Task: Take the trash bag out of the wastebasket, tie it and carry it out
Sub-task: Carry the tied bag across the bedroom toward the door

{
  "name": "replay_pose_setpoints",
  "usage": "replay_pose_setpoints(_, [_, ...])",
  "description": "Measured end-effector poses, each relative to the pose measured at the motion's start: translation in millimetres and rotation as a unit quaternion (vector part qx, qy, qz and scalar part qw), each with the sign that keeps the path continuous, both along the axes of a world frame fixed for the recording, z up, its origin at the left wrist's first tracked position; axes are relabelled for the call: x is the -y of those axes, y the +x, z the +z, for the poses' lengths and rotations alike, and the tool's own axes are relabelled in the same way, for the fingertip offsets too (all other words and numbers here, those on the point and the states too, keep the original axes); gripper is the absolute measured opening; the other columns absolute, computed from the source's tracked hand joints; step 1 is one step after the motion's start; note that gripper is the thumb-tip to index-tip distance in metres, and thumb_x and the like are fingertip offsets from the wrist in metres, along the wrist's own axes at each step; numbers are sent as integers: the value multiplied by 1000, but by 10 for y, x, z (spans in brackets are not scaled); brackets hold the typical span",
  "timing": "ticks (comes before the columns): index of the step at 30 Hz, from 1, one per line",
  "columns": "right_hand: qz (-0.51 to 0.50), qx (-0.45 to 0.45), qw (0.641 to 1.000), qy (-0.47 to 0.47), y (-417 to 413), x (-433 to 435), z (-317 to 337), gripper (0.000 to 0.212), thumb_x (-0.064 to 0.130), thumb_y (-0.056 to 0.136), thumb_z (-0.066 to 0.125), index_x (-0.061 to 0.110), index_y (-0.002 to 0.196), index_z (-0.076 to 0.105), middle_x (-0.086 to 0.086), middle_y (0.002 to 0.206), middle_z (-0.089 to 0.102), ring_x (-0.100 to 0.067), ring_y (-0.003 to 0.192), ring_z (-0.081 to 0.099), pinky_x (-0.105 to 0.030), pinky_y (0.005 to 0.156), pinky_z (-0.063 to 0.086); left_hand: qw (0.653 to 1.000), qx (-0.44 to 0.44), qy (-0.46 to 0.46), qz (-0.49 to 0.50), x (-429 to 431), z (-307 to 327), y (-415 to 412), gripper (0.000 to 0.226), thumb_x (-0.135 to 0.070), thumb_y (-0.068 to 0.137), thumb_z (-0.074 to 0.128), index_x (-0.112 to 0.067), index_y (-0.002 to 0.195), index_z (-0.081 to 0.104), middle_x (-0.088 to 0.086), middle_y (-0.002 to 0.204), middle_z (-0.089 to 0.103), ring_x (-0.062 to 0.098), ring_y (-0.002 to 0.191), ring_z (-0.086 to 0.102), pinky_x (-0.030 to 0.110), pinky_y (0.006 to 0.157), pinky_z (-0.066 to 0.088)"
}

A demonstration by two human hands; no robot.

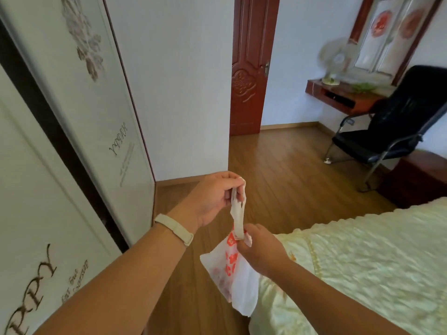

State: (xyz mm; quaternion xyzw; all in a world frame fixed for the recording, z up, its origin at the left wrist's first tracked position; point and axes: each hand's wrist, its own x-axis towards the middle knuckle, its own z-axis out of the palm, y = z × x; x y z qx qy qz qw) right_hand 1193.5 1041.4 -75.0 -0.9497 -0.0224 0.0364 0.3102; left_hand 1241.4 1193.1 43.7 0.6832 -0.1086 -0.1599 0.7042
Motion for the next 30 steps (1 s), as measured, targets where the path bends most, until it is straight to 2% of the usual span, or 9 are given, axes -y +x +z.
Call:
replay_pose_setpoints(4, [-25, 8, 999, -19, 722, -180, 145, 37, 48, 92, 55, 32, 126, 58, 10, 109, 62, -8, 87, 61, -24, 74, 53, 999, 11, 6, -41, -163, 150, 789, 26, -17, 95, 51, -3, 82, 69, 12, 74, 64, 26, 77, 60, 37, 82, 53])
replay_pose_setpoints(8, [-44, 17, 999, -21, 1382, -355, 244, 40, 48, 92, 56, 31, 128, 57, 9, 112, 63, -9, 89, 61, -23, 73, 53, 998, 26, 6, -57, -323, 278, 1421, 27, -17, 95, 51, -5, 77, 67, 16, 79, 63, 29, 80, 59, 39, 85, 53])
replay_pose_setpoints(12, [-50, 29, 998, -24, 2049, -414, 318, 39, 48, 90, 55, 30, 126, 57, 8, 110, 62, -11, 89, 62, -32, 77, 57, 997, 41, 10, -68, -387, 352, 2028, 29, -17, 95, 51, -8, 73, 68, 14, 76, 63, 32, 83, 60, 43, 88, 53])
replay_pose_setpoints(19, [-57, -10, 998, 21, 3157, -317, 193, 35, 43, 91, 61, 29, 124, 60, 9, 108, 62, -10, 88, 62, -23, 73, 54, 996, 44, 50, -62, -229, 249, 3147, 28, -20, 95, 52, -8, 77, 69, 11, 76, 66, 29, 81, 63, 47, 91, 55])
replay_pose_setpoints(25, [-33, -28, 998, 49, 4333, -69, 38, 33, 42, 91, 63, 29, 121, 63, 8, 105, 63, -10, 88, 62, -27, 79, 56, 996, 27, 70, -44, 33, 106, 4311, 28, -20, 95, 52, -8, 78, 69, 7, 73, 66, 26, 78, 62, 40, 87, 55])
replay_pose_setpoints(30, [-21, -24, 999, 28, 5275, 298, 141, 35, 40, 91, 61, 31, 125, 61, 10, 106, 61, -8, 89, 59, -20, 69, 47, 996, 18, 78, -46, 367, 175, 5264, 29, -22, 96, 51, -11, 77, 71, 6, 74, 67, 26, 79, 63, 41, 89, 55])
